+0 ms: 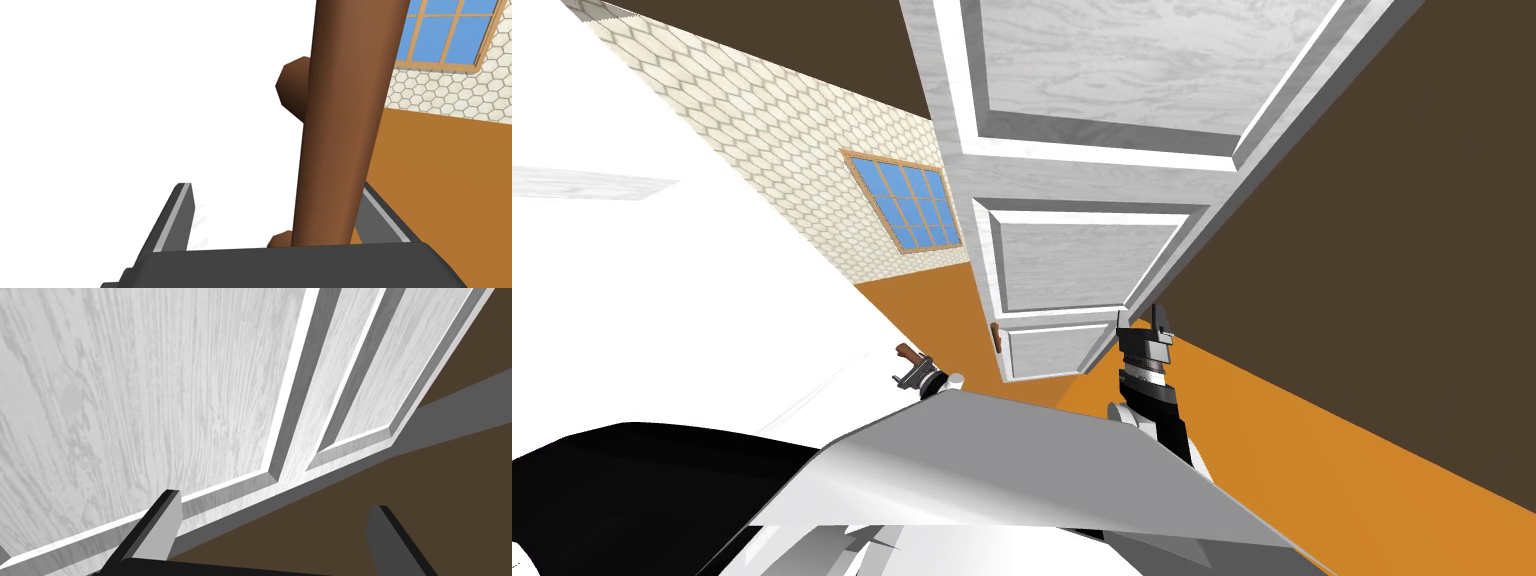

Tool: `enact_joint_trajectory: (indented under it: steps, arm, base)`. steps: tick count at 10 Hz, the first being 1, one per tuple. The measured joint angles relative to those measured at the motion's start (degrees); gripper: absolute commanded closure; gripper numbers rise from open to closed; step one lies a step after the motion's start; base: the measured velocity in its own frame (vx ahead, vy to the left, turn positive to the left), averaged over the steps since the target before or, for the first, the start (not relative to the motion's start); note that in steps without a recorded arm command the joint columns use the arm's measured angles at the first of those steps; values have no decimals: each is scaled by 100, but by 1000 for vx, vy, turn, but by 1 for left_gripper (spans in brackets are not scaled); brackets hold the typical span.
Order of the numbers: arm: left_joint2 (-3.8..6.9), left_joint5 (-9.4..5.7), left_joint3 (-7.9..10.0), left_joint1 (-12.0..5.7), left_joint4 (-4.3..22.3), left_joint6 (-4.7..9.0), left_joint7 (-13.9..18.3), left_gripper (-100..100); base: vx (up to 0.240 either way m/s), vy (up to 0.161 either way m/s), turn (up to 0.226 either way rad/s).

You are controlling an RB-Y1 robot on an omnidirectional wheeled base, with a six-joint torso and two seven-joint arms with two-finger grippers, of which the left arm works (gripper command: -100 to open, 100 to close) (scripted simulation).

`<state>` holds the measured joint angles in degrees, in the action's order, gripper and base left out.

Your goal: Push the door open

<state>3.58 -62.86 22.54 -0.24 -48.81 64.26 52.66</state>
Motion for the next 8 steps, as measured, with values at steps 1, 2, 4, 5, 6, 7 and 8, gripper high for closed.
enact_joint_trajectory:
  steps: [1, 2, 4, 5, 6, 7, 8]
  arm:
    - [59, 9, 4, -132, 242, 76, 79, 100]
    - [72, 1, 30, -206, 391, 184, 136, 100]
    - [54, -40, 69, -135, 247, 165, 91, 100]
    - [91, -53, 95, -205, 404, 231, 129, 100]
    - [55, -61, 111, -197, 369, 283, 113, 100]
    - [47, -131, 196, -254, 389, 355, 45, 100]
    - [72, -192, 274, -305, 502, 456, 53, 100]
  base:
    - [6, 37, -55]
    - [6, 44, -50]
    - [17, 30, -17]
    - [10, 52, -29]
    - [23, 92, -127]
    - [23, 125, -146]
    - [12, 91, -31]
